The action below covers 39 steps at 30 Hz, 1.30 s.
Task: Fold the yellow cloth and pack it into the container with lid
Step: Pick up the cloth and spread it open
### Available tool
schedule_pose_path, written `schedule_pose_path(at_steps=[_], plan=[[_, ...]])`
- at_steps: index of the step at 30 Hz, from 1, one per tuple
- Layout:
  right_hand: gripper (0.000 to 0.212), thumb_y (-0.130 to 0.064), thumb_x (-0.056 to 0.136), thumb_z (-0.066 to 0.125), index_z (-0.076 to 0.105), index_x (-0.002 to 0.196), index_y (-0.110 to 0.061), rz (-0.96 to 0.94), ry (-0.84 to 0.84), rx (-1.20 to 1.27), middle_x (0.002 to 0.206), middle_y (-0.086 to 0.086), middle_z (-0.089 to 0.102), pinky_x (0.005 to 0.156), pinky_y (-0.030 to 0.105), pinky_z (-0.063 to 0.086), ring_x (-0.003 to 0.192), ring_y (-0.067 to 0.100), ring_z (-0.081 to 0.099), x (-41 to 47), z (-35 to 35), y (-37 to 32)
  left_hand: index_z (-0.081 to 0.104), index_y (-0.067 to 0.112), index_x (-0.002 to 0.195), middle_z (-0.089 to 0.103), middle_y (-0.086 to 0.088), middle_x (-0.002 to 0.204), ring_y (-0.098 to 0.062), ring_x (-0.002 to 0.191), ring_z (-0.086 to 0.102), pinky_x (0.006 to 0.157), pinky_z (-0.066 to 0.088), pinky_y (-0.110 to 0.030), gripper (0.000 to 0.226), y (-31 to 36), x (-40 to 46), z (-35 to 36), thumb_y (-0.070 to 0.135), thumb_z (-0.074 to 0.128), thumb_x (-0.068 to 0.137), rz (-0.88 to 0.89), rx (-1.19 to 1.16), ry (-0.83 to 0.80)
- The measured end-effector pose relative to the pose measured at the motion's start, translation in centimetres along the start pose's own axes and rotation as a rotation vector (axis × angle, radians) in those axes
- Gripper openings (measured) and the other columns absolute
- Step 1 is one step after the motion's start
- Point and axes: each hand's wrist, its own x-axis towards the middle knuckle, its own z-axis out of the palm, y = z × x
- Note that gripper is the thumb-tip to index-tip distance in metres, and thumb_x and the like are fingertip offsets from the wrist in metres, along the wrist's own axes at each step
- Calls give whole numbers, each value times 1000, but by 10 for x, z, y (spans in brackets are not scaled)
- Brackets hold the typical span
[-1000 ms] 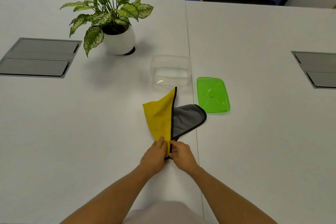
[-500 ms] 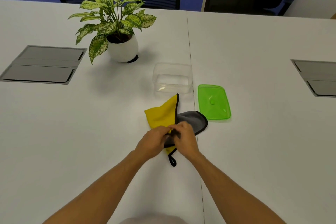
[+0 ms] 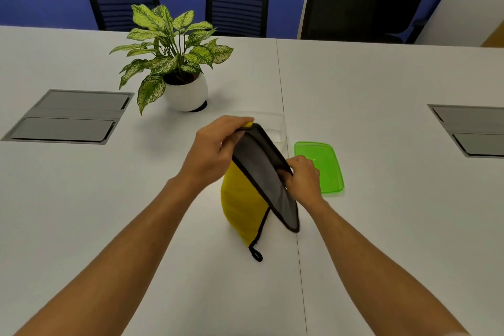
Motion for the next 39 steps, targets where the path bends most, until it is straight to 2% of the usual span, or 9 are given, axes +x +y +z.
schedule_pose_path(at_steps=[4, 8, 12, 14, 21, 27, 33, 37, 39], plan=[[7, -23, 85, 63, 69, 86, -19, 62, 51, 136, 84, 7, 67, 62, 31, 35, 82, 29, 59, 3, -12, 10, 63, 4, 120, 62, 2, 114, -4, 106, 57, 95, 44, -15, 29, 9, 13, -16, 1, 51, 94, 33, -2, 83], [6, -16, 86, 64, 70, 85, -17, 106, 107, 331, 74, 0, 66, 61, 25, 39, 71, 20, 59, 4, -31, 19, 64, 5, 121, 65, 1, 115, -4, 107, 59, 96, 46, -17, 28, 5, 16, -31, 7, 51, 95, -81, -11, 187], [8, -14, 84, 67, 73, 89, -13, 84, 256, 393, 83, 0, 71, 67, 1, 38, 78, 11, 62, 8, -65, 27, 66, 10, 119, 67, 2, 105, 4, 93, 60, 84, 43, -6, 28, -11, 10, -49, 9, 49, 96, -200, 45, 269], [7, -15, 83, 67, 73, 86, -18, 55, 314, 411, 80, -6, 69, 68, 2, 41, 76, 5, 61, 11, -83, 28, 66, 11, 118, 66, 2, 103, 2, 91, 57, 81, 43, -5, 28, -19, 8, -57, 11, 50, 96, -221, 98, 278], [13, -18, 83, 67, 69, 84, -31, -64, 367, 513, 78, -19, 68, 73, 15, 49, 74, -2, 62, 21, -135, 18, 69, 20, 110, 68, 6, 98, -8, 94, 64, 87, 51, -23, 20, -28, 6, -72, 21, 58, 93, -285, 39, 347], [20, -22, 80, 73, 67, 77, -41, -168, 310, 615, 74, -23, 69, 66, 9, 47, 70, -4, 63, 19, -171, 5, 66, 23, 104, 65, 17, 90, 4, 84, 63, 78, 50, -13, 13, -29, 8, -86, 23, 62, 91, -307, -88, 406], [20, -25, 79, 75, 68, 79, -43, -258, 301, 596, 76, -23, 69, 67, 11, 49, 72, 1, 63, 19, -193, 1, 64, 42, 90, 63, 13, 84, 2, 77, 60, 72, 51, -14, 7, -30, 3, -98, 35, 62, 91, -290, -135, 403], [17, -31, 81, 73, 66, 82, -47, -263, 286, 512, 79, -28, 67, 65, 9, 49, 74, 0, 60, 21, -201, 0, 66, 45, 88, 65, 15, 82, -5, 78, 58, 69, 50, -19, 5, -33, 3, -102, 43, 62, 89, -314, -108, 357], [15, -31, 81, 73, 67, 82, -44, -256, 262, 511, 78, -27, 67, 64, 12, 50, 74, 1, 61, 25, -200, 0, 67, 43, 90, 67, 19, 81, -1, 78, 60, 70, 51, -16, 7, -37, 6, -101, 39, 62, 89, -322, -136, 315]])
